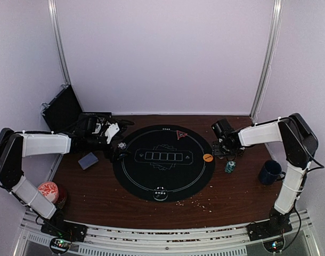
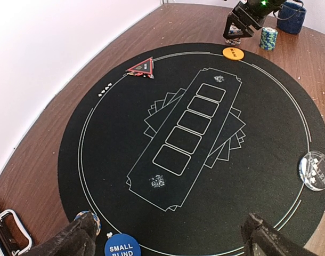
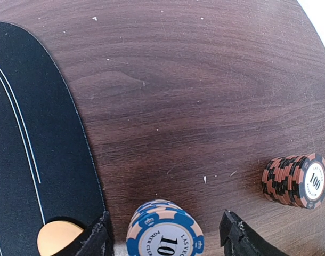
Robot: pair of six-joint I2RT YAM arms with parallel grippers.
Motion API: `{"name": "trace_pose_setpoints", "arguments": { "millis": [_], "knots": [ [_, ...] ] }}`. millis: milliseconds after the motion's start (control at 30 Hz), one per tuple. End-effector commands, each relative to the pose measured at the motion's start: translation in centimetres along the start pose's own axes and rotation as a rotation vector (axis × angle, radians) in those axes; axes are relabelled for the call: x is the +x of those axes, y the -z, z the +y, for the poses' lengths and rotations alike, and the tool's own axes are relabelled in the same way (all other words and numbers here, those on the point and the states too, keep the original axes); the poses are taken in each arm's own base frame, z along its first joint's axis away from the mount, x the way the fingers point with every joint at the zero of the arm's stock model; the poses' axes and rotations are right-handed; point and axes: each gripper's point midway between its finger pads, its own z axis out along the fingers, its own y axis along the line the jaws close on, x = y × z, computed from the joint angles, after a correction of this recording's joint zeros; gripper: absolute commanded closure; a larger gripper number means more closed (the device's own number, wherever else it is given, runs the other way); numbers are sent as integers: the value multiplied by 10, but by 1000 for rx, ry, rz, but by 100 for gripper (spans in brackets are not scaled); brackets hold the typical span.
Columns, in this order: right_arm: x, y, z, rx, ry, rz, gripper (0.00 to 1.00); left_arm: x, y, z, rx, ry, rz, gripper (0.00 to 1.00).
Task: Distribute texas hold em gaming equipment
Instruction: Pick up the pile of poker chips from the pile of poker chips.
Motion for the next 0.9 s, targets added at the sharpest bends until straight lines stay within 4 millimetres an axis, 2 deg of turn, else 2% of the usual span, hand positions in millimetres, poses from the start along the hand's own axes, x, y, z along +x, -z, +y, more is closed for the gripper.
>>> {"name": "trace_pose_setpoints", "arguments": {
  "millis": [0,100,200,333,533,700,767,867],
  "knots": [
    [-4,1,-6,21,-25,-21,31,-4,-2,4,-16,-9,-29,2],
    [-6,3,-7,22,-30,-30,34,-3,-2,4,-17,-8,-26,2],
    [-6,3,-8,26,-26,-28,45,-2,-3,4,-17,-7,-24,2],
    [-7,4,-7,21,-28,-33,50,-1,-4,5,-20,-7,-20,2],
    [-10,6,-7,18,-31,-40,52,1,-6,6,-18,-3,-14,2],
    [-13,8,-7,15,-33,-49,56,2,-6,6,-19,-2,-12,2],
    [-14,9,-7,13,-34,-54,62,2,-6,6,-20,-2,-11,2],
    [-18,13,-7,7,-37,-67,63,3,-7,6,-19,-1,-10,2]
  ]
}}
